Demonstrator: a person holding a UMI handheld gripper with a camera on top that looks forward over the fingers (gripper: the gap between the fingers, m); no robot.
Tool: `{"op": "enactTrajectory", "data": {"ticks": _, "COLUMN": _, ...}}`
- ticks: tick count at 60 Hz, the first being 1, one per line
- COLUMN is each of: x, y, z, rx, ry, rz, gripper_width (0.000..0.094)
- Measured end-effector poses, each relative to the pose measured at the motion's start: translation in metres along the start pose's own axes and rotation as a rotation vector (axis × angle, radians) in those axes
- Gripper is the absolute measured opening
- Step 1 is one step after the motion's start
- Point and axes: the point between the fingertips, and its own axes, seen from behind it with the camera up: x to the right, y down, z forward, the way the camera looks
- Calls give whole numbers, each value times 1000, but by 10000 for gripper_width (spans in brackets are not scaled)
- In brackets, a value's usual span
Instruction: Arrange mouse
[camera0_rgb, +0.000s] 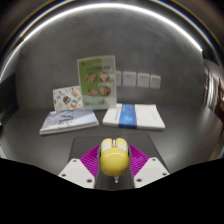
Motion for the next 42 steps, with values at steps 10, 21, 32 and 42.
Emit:
{"op": "enactTrajectory", "data": {"ticks": 10, "x": 11, "y": 54, "z": 32, "rx": -111, "ry": -53, "rz": 14, "gripper_width": 380}}
{"op": "enactTrajectory", "data": {"ticks": 21, "x": 4, "y": 61, "z": 42, "rx": -142, "ry": -101, "rz": -25, "gripper_width": 520}}
{"op": "enactTrajectory", "data": {"ticks": 32, "x": 12, "y": 47, "z": 9, "rx": -102, "ry": -145, "rz": 59, "gripper_width": 839}}
{"op": "enactTrajectory", "data": {"ticks": 42, "x": 45, "y": 41, "z": -55, "rx": -50, "ry": -120, "rz": 92, "gripper_width": 841}}
